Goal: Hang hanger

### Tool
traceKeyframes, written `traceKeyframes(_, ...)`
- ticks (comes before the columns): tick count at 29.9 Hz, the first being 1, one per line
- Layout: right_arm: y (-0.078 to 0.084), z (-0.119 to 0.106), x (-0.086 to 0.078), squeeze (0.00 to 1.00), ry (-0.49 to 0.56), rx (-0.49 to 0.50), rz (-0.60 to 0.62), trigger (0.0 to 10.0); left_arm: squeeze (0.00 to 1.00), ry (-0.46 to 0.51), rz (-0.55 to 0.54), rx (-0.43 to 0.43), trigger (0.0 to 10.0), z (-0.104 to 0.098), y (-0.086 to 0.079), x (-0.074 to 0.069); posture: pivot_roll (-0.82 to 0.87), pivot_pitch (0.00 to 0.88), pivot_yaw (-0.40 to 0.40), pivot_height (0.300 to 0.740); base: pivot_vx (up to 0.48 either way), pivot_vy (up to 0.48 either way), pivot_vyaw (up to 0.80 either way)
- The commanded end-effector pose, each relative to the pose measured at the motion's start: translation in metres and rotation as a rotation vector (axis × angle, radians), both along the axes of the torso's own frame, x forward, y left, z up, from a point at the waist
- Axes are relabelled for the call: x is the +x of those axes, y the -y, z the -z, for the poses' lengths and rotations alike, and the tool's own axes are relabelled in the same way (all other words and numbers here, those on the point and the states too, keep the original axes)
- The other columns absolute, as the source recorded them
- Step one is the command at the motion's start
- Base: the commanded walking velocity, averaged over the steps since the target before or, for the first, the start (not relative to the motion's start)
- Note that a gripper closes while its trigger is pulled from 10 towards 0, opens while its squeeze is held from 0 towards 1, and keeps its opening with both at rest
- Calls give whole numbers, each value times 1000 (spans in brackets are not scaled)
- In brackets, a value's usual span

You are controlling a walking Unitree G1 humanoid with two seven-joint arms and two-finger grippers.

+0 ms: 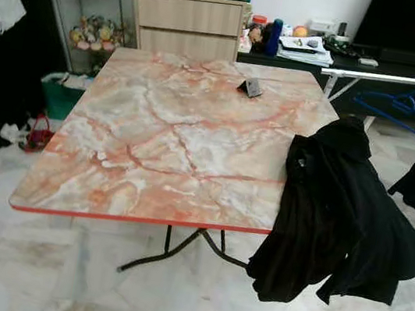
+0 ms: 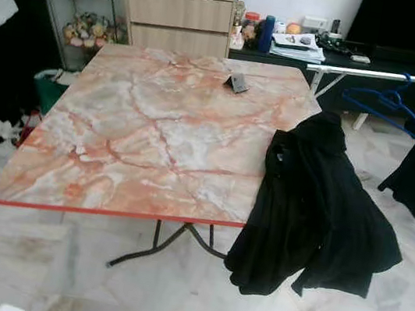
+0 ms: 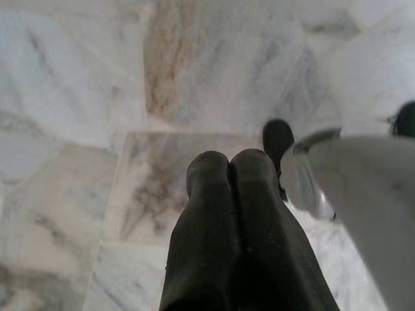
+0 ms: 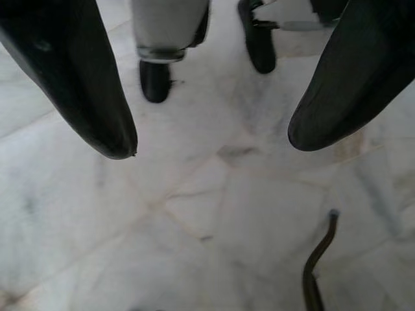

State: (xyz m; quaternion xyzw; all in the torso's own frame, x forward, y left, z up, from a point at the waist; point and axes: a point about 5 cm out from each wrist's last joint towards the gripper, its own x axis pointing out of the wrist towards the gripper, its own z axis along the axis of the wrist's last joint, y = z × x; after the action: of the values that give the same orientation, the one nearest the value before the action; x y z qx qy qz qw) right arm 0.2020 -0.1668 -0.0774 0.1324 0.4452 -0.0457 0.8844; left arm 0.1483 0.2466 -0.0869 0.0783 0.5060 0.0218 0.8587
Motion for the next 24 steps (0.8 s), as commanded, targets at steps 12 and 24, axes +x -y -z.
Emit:
traceKeyframes(12, 4, 1, -2, 0, -3, 2, 20, 10000, 0, -10, 24, 20, 10000, -1, -6, -2, 72, 0, 19, 740, 0, 0, 0)
traceKeyframes(24, 6, 1, -2, 0, -2, -3, 20, 10000, 0, -17, 23, 20, 10000, 0, -7, -5, 68, 0, 15, 740, 0, -267, 0)
